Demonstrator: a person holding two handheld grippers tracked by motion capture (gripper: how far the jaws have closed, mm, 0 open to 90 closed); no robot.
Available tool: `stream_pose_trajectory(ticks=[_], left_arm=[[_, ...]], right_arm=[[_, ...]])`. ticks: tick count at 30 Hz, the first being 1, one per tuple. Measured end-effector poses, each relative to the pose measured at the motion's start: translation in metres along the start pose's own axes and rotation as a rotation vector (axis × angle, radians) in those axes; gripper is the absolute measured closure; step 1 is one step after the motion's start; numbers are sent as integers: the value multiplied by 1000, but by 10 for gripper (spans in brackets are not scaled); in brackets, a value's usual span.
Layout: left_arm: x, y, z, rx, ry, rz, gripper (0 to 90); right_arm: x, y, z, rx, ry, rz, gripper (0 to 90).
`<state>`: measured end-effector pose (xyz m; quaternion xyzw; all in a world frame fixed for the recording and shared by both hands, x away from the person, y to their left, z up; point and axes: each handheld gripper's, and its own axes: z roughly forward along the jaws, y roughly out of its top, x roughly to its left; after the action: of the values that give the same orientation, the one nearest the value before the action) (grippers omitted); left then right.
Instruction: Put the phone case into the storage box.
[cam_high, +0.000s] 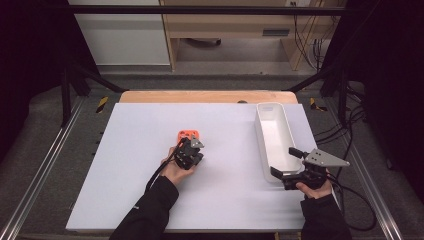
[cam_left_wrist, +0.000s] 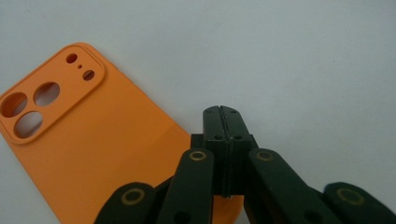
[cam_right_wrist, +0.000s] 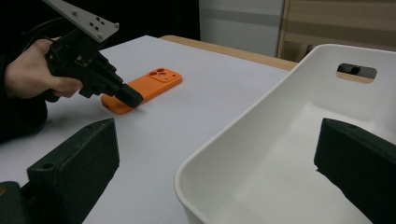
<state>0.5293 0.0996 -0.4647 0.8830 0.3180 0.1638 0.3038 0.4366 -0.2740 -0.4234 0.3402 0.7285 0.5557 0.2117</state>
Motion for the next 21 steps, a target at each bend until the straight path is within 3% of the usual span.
stream_pose_trajectory(ticks=[21], left_arm=[[1, -7, -8, 36, 10, 59, 900]], right_arm=[[0, 0, 0, 0, 0, 0, 4]])
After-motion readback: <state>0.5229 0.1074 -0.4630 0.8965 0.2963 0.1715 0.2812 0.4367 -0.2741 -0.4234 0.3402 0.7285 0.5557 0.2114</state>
